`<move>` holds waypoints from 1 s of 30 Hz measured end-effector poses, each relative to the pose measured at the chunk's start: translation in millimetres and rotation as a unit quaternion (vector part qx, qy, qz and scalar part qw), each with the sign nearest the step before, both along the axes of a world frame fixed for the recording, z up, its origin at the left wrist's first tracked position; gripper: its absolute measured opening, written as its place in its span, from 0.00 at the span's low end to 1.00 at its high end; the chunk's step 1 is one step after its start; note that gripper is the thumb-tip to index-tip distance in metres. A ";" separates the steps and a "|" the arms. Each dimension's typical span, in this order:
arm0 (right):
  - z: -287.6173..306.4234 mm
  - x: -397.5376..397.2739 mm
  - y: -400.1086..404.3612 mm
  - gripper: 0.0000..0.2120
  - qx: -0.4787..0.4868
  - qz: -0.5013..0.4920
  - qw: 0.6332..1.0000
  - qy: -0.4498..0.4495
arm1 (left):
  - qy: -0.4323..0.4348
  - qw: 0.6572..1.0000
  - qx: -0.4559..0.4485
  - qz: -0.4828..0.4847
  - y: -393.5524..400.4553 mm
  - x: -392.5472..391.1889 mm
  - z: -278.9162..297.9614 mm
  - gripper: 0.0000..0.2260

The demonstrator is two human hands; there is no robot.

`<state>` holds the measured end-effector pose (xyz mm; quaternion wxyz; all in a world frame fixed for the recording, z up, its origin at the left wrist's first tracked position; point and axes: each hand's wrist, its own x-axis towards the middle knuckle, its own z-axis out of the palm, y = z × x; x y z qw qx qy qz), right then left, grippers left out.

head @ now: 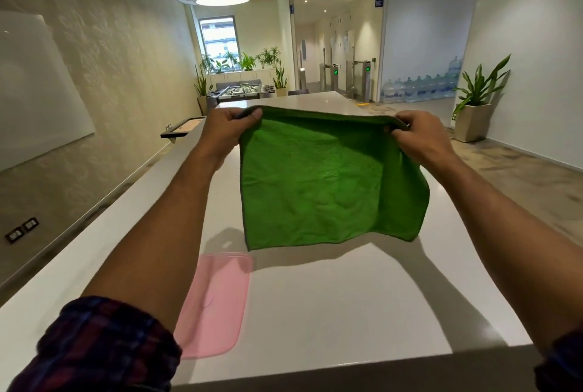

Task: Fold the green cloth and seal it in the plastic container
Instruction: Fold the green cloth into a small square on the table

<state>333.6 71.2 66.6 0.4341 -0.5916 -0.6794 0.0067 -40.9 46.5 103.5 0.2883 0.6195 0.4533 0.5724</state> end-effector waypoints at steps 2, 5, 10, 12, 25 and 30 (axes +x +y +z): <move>-2.8 2.8 2.5 0.08 0.006 -0.022 0.999 -0.031 | 0.049 0.997 -0.007 0.055 7.1 -1.5 -11.2 0.06; -10.6 6.0 2.2 0.14 0.004 -0.080 0.991 -0.104 | 0.182 0.972 -0.016 0.147 12.3 -2.5 -29.0 0.12; -23.2 0.7 7.7 0.13 -0.036 -0.165 0.975 -0.142 | 0.265 0.930 -0.047 0.249 14.8 12.0 -40.2 0.18; -22.7 -4.3 13.1 0.09 -0.036 -0.133 0.986 -0.091 | 0.194 0.957 -0.067 0.207 19.2 19.4 -40.2 0.16; -57.7 36.0 10.2 0.20 -0.071 0.089 0.991 -0.070 | 0.180 0.976 -0.091 0.088 8.6 10.7 -76.5 0.09; -86.9 55.8 5.2 0.11 -0.272 0.168 0.946 -0.049 | 0.297 0.922 -0.245 -0.032 0.4 1.7 -98.6 0.06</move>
